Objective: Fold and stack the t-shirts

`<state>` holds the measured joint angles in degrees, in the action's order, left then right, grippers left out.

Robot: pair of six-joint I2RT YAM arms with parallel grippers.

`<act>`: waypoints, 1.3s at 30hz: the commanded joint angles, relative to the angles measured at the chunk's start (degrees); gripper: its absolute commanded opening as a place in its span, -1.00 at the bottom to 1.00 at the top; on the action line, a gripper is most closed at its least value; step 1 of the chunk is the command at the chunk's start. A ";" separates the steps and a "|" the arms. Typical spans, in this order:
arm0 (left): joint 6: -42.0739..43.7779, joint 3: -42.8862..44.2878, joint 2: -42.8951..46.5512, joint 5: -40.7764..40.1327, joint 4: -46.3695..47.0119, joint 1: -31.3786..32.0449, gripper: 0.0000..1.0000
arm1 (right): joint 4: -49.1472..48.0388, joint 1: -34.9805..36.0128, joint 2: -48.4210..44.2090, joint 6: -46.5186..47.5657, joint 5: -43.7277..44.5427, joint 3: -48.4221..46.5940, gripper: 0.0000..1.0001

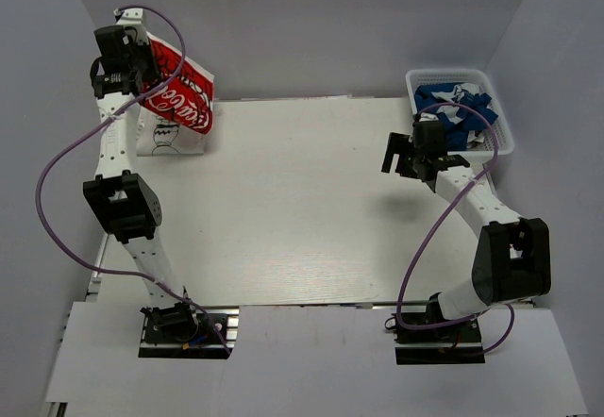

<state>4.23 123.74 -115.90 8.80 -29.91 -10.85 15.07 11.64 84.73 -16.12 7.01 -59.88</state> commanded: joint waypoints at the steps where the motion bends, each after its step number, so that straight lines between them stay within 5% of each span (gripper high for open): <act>1: -1.59 3.00 3.84 -1.06 0.56 0.13 -1.00 | -0.66 0.05 -0.80 -0.32 -1.82 -0.15 0.81; 10: 3.68 -2.98 -3.71 -5.36 3.45 -1.01 -1.00 | 1.01 0.05 3.24 -0.84 -1.91 -2.17 0.81; 18: 3.68 8.17 -16.28 -14.06 3.02 -2.16 -1.00 | 2.95 0.23 7.73 -1.11 -1.03 -6.30 0.81; 27: 4.82 8.80 -18.83 -20.65 7.32 -2.68 -1.00 | 4.00 0.31 10.46 -0.14 -4.54 -9.91 0.81; 30: 4.82 8.80 -18.84 -24.34 7.32 -2.68 -0.52 | 4.00 0.31 10.46 -0.06 -4.98 -10.26 0.81; 31: 4.82 8.80 -19.36 -26.09 7.32 -2.68 0.34 | 4.00 0.40 10.28 -0.14 -4.98 -9.91 0.81; 32: 4.04 8.80 -19.37 -27.07 6.80 -2.68 0.78 | 3.91 0.32 10.02 -0.23 -4.81 -9.91 0.81; 33: 3.51 8.27 -19.37 -27.69 6.80 -2.68 0.99 | 4.09 0.31 10.02 -0.32 -4.63 -9.73 0.81; 39: 0.87 8.27 -15.68 -28.59 6.80 -2.68 1.00 | 4.62 0.49 9.06 0.04 -4.98 -10.17 0.81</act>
<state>6.61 130.15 -137.86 -18.33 -24.32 -13.54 19.68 11.75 94.98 -16.45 2.79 -67.83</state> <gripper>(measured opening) 0.992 0.904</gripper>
